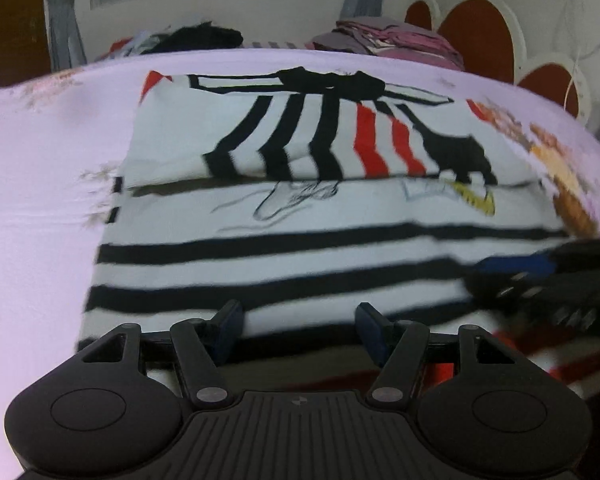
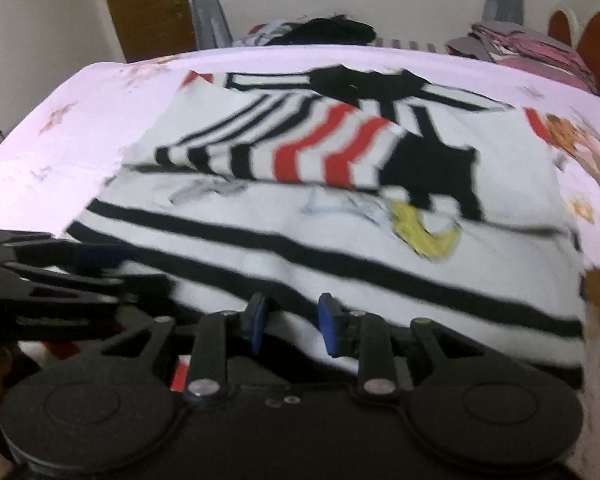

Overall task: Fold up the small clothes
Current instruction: 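Grasp the collar edge with both tools and fold it down onto the body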

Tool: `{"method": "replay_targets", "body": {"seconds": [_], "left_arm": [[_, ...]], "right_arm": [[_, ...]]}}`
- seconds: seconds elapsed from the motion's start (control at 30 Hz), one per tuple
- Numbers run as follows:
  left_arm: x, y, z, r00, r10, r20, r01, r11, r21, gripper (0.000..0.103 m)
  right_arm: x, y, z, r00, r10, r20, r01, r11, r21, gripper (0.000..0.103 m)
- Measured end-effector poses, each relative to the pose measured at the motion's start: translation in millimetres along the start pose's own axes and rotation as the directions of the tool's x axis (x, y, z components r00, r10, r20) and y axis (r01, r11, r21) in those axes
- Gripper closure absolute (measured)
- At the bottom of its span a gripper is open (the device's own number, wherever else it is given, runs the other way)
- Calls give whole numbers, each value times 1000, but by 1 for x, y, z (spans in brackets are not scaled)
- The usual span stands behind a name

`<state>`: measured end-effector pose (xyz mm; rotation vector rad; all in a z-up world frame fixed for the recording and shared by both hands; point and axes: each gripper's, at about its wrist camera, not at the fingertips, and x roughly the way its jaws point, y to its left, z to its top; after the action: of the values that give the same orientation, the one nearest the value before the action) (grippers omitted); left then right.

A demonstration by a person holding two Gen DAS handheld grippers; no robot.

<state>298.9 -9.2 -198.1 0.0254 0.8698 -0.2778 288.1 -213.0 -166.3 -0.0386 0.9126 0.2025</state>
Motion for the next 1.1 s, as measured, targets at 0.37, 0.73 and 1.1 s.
{"method": "replay_targets", "body": {"seconds": [0.37, 0.73, 1.1], "left_arm": [[-27, 11, -22, 997, 60, -45, -63, 995, -82, 41], [-35, -22, -17, 998, 56, -35, -58, 995, -81, 41], [-34, -44, -20, 999, 25, -41, -26, 999, -34, 41]], "right_arm": [[-42, -23, -33, 999, -38, 10, 37, 999, 28, 72], [-52, 0, -28, 998, 52, 45, -53, 998, 28, 71], [-58, 18, -35, 997, 61, 40, -62, 997, 40, 71]]}}
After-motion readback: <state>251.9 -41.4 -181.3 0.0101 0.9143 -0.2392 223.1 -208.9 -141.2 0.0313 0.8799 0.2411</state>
